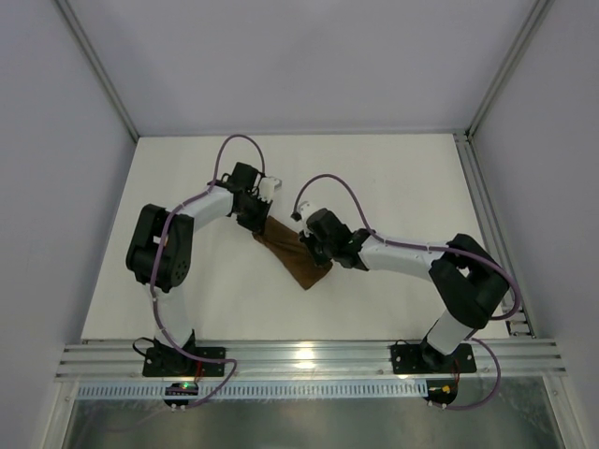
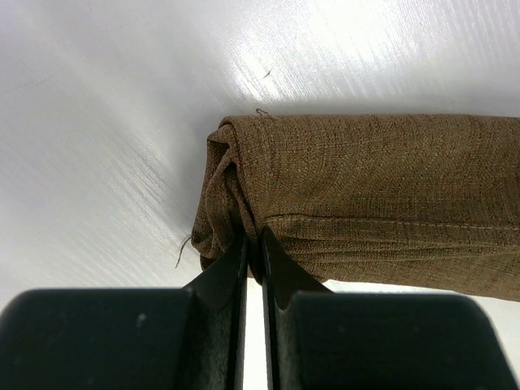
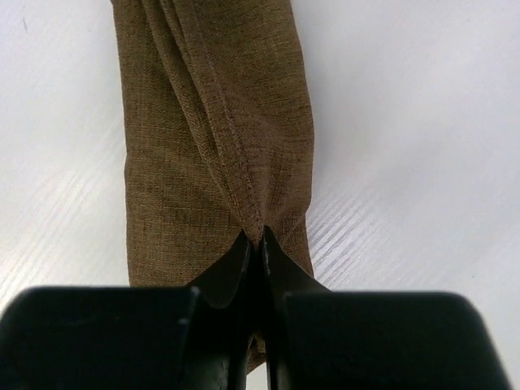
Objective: Fold the napkin into a case and place the utensils inside
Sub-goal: Fold the 2/3-rectangle-folded napkin at the center of the board.
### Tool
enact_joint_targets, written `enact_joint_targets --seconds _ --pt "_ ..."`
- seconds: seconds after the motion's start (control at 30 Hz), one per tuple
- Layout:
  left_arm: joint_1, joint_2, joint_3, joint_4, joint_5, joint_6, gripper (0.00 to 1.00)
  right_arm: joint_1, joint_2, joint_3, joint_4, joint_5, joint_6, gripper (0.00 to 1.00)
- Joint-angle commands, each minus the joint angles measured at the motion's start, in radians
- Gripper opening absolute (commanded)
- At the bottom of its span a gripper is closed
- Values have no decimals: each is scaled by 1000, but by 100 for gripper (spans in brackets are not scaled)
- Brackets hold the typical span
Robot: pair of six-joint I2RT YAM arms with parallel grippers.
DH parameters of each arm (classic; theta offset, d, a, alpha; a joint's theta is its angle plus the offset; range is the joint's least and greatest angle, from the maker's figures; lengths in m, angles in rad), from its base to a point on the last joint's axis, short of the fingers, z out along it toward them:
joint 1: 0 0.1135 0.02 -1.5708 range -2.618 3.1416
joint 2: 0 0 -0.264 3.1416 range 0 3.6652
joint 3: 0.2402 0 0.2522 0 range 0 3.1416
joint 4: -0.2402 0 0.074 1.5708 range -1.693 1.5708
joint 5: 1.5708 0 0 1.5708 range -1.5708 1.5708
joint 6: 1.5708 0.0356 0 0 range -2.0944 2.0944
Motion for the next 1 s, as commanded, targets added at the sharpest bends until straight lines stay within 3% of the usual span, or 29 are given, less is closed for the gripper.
enact_joint_targets --seconds 0.0,0.23,0.47,0.5,0.53,0.67,0.73,0.87,0.97 --pt "-4 3 -2 22 -18 -10 0 69 -10 14 13 123 -4 6" --pt "-4 9 4 24 -36 -8 0 233 17 69 -42 354 -29 3" --pt "-4 30 14 22 -47 -13 0 359 149 107 -92 466 2 3" --pt "-4 32 14 22 -46 -15 0 371 157 115 -94 478 2 5" --pt "-4 33 14 24 -44 -16 0 389 169 130 -95 483 2 16" --pt "-4 32 14 24 -43 -19 0 391 156 155 -77 432 14 26" --pt "-4 30 14 24 -41 -21 0 393 139 155 -60 402 14 26" --pt "-4 23 12 24 -35 -22 0 385 120 154 -57 383 23 3" --pt "-4 15 10 25 -36 -24 0 371 135 167 -72 353 43 3"
